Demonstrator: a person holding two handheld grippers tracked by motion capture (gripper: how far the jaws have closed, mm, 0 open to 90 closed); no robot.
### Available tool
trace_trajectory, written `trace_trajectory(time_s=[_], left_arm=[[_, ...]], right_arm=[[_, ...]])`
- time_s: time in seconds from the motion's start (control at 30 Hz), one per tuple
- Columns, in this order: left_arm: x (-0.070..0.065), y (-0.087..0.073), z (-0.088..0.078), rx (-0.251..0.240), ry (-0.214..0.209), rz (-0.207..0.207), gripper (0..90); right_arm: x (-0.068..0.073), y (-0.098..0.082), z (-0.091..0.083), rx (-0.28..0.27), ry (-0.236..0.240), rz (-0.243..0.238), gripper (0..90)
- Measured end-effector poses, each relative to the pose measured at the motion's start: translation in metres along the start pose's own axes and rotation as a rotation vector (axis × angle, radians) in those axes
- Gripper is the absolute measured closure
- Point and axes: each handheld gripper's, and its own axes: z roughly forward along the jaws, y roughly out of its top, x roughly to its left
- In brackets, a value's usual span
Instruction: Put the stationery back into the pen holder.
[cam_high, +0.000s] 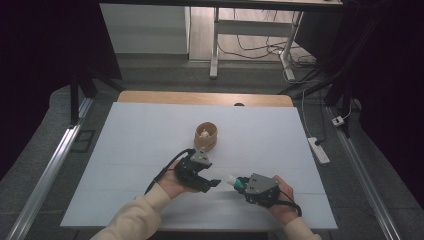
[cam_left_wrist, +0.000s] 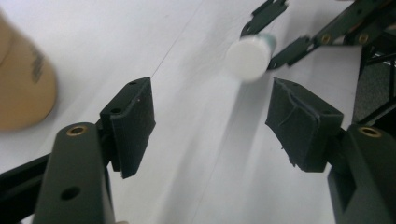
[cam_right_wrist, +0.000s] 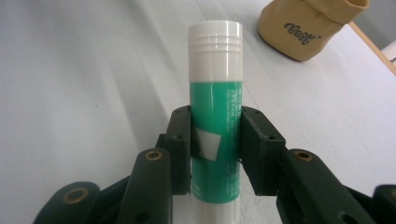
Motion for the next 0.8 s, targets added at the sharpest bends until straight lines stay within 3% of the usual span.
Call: trace_trajectory(time_s=[0.5, 0.8], left_arm=[[0.016, -0.057, -0.043, -0.061, 0.165, -0.101, 30.8], [0.027, -0.091, -0.071, -0.097, 0.226, -0.193, 30.7]], right_arm=[[-0.009, -0.005, -0.007, -0.038, -0.026, 0.106, 64.9], [-0.012, -0.008, -0.01, -0.045, -0.047, 0.141, 64.9]])
